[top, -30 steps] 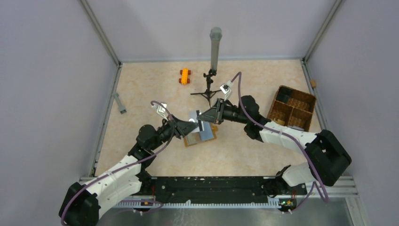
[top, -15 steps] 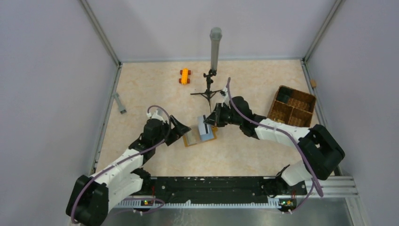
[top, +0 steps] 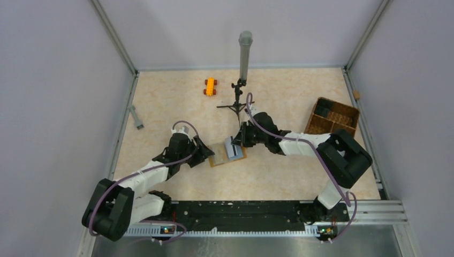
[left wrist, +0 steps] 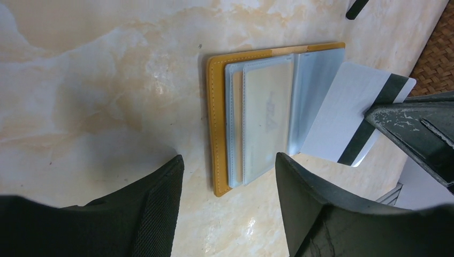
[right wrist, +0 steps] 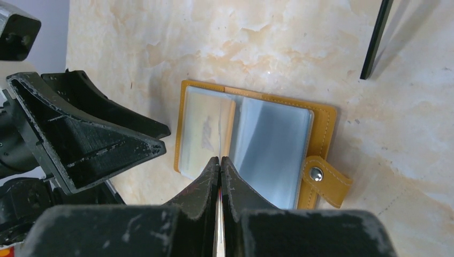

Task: Put the credit cards into the card holder
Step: Insert the credit card into the card holder.

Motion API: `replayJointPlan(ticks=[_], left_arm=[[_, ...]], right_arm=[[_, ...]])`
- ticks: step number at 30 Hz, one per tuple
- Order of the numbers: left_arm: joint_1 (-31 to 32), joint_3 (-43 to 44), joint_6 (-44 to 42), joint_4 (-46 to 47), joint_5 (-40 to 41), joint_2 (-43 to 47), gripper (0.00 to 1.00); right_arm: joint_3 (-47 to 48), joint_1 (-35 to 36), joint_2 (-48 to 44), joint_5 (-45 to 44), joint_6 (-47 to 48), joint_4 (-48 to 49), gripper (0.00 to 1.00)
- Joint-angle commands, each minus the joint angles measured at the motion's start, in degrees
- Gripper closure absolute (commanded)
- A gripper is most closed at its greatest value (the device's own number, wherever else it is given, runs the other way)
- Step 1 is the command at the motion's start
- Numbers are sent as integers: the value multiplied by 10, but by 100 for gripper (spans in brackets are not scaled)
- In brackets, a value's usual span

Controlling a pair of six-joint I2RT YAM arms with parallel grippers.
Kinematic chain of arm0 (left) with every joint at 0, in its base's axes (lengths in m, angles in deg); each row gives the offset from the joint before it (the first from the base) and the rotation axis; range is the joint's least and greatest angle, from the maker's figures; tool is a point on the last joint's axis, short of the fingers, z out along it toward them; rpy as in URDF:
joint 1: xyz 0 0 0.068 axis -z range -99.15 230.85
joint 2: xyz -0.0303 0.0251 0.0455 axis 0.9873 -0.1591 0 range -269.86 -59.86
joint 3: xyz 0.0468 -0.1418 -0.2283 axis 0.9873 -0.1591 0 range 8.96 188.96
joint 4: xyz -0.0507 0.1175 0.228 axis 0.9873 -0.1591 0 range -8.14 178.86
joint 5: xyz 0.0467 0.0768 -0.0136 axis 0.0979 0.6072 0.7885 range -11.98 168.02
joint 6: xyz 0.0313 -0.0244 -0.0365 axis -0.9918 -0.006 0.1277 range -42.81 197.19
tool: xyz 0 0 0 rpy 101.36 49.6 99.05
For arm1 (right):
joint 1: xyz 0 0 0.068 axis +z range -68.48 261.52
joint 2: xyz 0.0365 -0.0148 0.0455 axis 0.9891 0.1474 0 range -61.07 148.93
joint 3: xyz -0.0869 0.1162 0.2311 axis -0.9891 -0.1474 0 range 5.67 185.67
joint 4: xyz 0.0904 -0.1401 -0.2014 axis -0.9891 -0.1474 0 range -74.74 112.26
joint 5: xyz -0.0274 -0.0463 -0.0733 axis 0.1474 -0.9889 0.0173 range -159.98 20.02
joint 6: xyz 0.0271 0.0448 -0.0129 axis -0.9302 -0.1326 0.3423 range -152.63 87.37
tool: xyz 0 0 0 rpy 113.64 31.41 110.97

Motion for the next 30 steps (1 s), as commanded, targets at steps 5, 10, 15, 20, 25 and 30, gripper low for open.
replayJointPlan(ticks=[5,10,15,20,25,30], left_arm=[[-4,35,-31,4,-10,-54,40],[-4,41,-37,-4,-5,-70,43],[-4,42,-41,-6,-1,-76,45],[-4,44,-42,-5,-2,-79,46],[-4,44,-43,-4,-2,-82,48],[-4,40,-41,2,-9,-90,51]], right_arm=[[33,4,29,9,4,52,100],[32,4,41,17,-4,62,100],[30,4,46,18,-8,68,100],[29,4,59,18,-12,70,100],[35,4,71,11,-30,41,100],[22,4,75,4,-52,34,100]])
